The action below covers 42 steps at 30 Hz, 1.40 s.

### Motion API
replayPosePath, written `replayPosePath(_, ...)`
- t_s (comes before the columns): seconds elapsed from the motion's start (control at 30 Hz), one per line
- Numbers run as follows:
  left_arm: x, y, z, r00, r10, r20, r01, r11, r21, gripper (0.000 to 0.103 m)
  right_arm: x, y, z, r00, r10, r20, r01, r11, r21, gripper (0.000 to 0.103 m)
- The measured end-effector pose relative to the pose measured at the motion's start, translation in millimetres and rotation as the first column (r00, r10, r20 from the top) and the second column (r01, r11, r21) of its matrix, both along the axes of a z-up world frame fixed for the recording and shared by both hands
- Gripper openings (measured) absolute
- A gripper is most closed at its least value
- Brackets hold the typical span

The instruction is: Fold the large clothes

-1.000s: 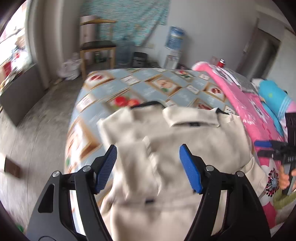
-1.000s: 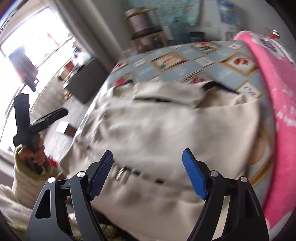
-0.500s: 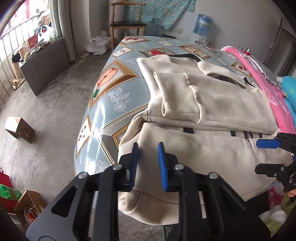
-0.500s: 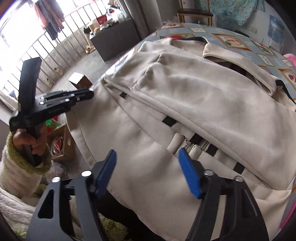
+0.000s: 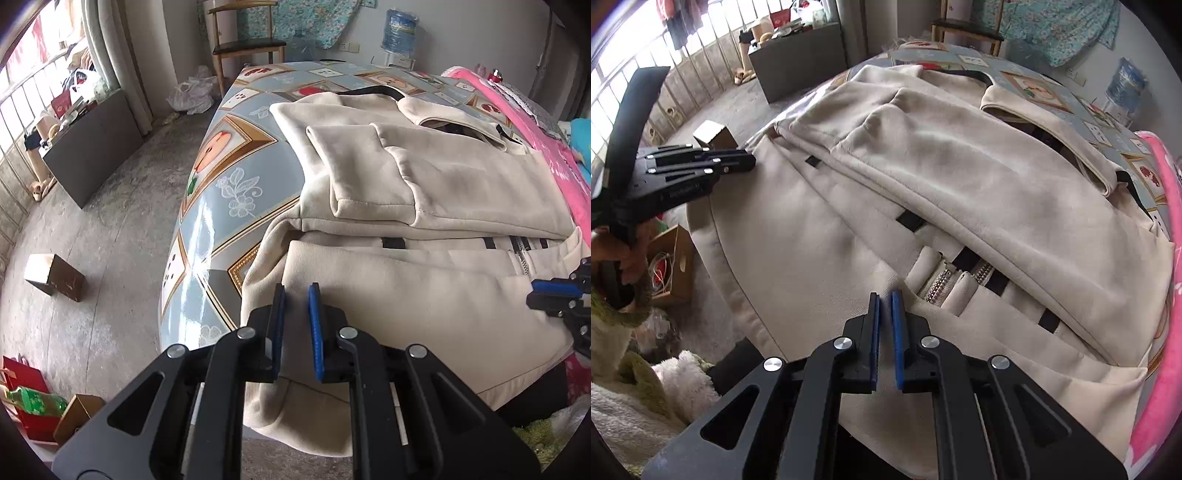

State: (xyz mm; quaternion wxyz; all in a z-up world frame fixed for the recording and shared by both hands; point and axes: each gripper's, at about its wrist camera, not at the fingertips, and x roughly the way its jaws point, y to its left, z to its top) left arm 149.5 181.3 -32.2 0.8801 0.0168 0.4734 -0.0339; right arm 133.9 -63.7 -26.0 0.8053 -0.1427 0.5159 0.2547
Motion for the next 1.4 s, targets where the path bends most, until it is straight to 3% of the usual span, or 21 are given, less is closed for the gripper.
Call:
replayPosePath(0.13,-9.9,-5.0,11.4,0.998,-0.037,0.051,0.034,0.998,0.052,0.004,-6.8,-6.2,23.5,0.997,-0.035,0.067,0.033,0.999,0.033,0.005)
replayPosePath(0.2,-23.6,-8.8,35.8,0.989,-0.056,0.138,0.044,0.995,0.084,0.004,-10.9,-9.7,38.8,0.992,-0.062,0.108,0.057,0.997,0.053,0.005)
replayPosePath(0.3,-29.2,-1.8,57.6,0.979,-0.049,0.197,0.042,0.998,0.043,0.004,-12.6,-13.2,54.3,0.98,-0.105,0.172,0.093,0.993,0.072,0.005)
replayPosePath(0.47,0.2,11.1,29.8,0.995,-0.01,0.097,0.014,0.999,-0.04,0.005,15.4,-2.4,16.9,0.981,-0.126,0.15,0.124,0.992,0.019,0.004)
replayPosePath(0.53,8.2,12.2,18.0,0.999,-0.013,0.049,0.016,0.999,-0.051,0.006,24.3,-1.9,-4.1,0.985,-0.139,0.101,0.139,0.99,0.011,0.004)
replayPosePath(0.67,5.7,18.6,17.9,1.0,-0.017,0.021,0.019,0.994,-0.105,0.011,18.7,-1.5,3.9,0.98,-0.153,0.124,0.151,0.988,0.021,0.004)
replayPosePath(0.73,6.7,17.9,15.2,1.0,-0.03,0.001,0.03,0.994,-0.102,0.026,17.8,-2.2,5.7,0.979,-0.157,0.129,0.155,0.988,0.026,0.004)
replayPosePath(0.77,8.5,16.4,11.6,0.999,-0.033,-0.009,0.032,0.995,-0.089,0.027,19.7,-2.2,2.2,0.98,-0.161,0.122,0.159,0.987,0.025,0.004)
replayPosePath(0.9,13.8,8.6,-0.8,0.999,-0.021,-0.025,0.02,0.999,-0.043,0.026,24.1,-3.7,-7.8,0.98,-0.172,0.101,0.169,0.985,0.031,0.004)
replayPosePath(0.97,14.4,4.6,-0.6,1.0,-0.019,-0.009,0.019,1.0,-0.008,0.018,26.2,-18.1,-0.1,0.977,-0.207,0.057,0.201,0.975,0.091,0.004)
replayPosePath(1.03,13.5,2.3,-0.9,1.0,-0.022,-0.001,0.022,1.0,0.02,0.014,26.7,-46.9,12.5,0.962,-0.271,0.008,0.266,0.948,0.174,0.01)
replayPosePath(1.1,12.5,2.3,-1.1,1.0,-0.025,0.003,0.025,0.999,0.032,0.011,19.9,-84.9,25.0,0.932,-0.361,-0.018,0.356,0.909,0.216,0.03)
replayPosePath(1.13,12.4,1.9,-1.2,1.0,-0.029,0.005,0.029,0.999,0.039,0.01,13.6,-104.4,29.4,0.914,-0.405,-0.021,0.4,0.891,0.216,0.045)
replayPosePath(1.17,12.7,1.5,-1.3,0.999,-0.033,0.005,0.033,0.999,0.043,0.01,8.7,-114.7,30.2,0.904,-0.427,-0.02,0.421,0.883,0.206,0.05)
replayPosePath(1.33,14.4,2.4,-1.0,0.999,-0.037,0.004,0.036,0.998,0.045,0.008,-4.2,-127.4,7.8,0.881,-0.473,-0.008,0.473,0.878,0.072,0.05)
replayPosePath(1.4,14.9,1.5,-0.7,0.999,-0.035,0.007,0.035,0.998,0.05,0.007,-0.8,-125.7,-3.6,0.877,-0.481,-0.018,0.481,0.875,0.061,0.049)
